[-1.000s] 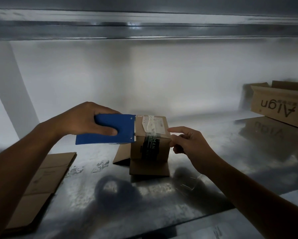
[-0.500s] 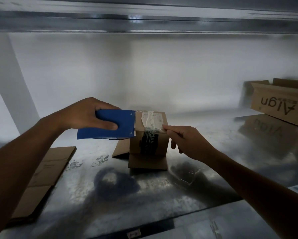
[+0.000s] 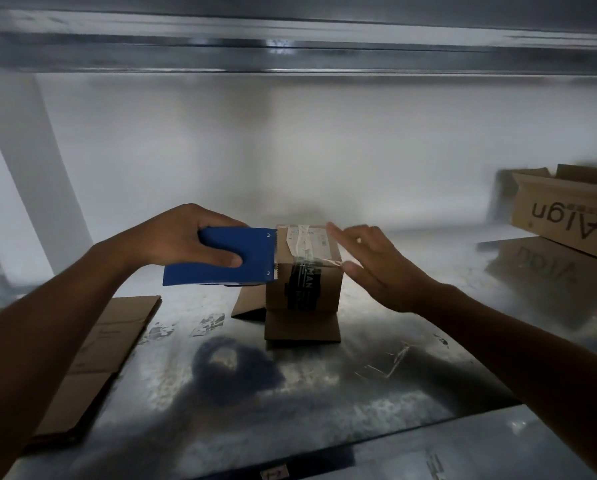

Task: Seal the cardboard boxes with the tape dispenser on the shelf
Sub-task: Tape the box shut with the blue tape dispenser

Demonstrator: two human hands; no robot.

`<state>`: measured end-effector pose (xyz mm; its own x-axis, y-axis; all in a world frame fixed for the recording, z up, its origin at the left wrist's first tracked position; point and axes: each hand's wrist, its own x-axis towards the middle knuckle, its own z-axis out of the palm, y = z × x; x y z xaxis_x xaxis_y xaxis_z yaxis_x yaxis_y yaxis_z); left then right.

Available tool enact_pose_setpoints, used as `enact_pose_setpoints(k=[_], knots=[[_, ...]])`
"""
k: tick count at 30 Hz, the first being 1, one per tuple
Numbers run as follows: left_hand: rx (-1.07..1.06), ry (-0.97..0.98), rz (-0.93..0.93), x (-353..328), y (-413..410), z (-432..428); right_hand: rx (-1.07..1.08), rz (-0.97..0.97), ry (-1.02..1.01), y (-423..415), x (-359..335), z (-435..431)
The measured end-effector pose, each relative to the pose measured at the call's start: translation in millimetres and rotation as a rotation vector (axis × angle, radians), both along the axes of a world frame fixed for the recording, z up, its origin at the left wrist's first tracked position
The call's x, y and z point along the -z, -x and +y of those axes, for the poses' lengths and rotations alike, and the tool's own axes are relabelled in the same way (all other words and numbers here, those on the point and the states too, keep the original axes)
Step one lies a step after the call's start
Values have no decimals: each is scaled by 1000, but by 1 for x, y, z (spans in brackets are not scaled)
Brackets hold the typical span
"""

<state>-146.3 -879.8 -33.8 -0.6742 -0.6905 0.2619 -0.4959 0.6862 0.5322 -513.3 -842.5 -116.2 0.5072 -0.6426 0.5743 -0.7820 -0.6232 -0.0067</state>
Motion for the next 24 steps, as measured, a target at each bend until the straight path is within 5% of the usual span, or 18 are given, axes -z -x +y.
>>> enact_pose_setpoints(k=[10,24], knots=[[-9,-1,13,4,-1,3,-26,-106,-199,-66,-3,-20],[-64,116,-43,-1,-14,11,29,244,-218,-70,-3,-38]])
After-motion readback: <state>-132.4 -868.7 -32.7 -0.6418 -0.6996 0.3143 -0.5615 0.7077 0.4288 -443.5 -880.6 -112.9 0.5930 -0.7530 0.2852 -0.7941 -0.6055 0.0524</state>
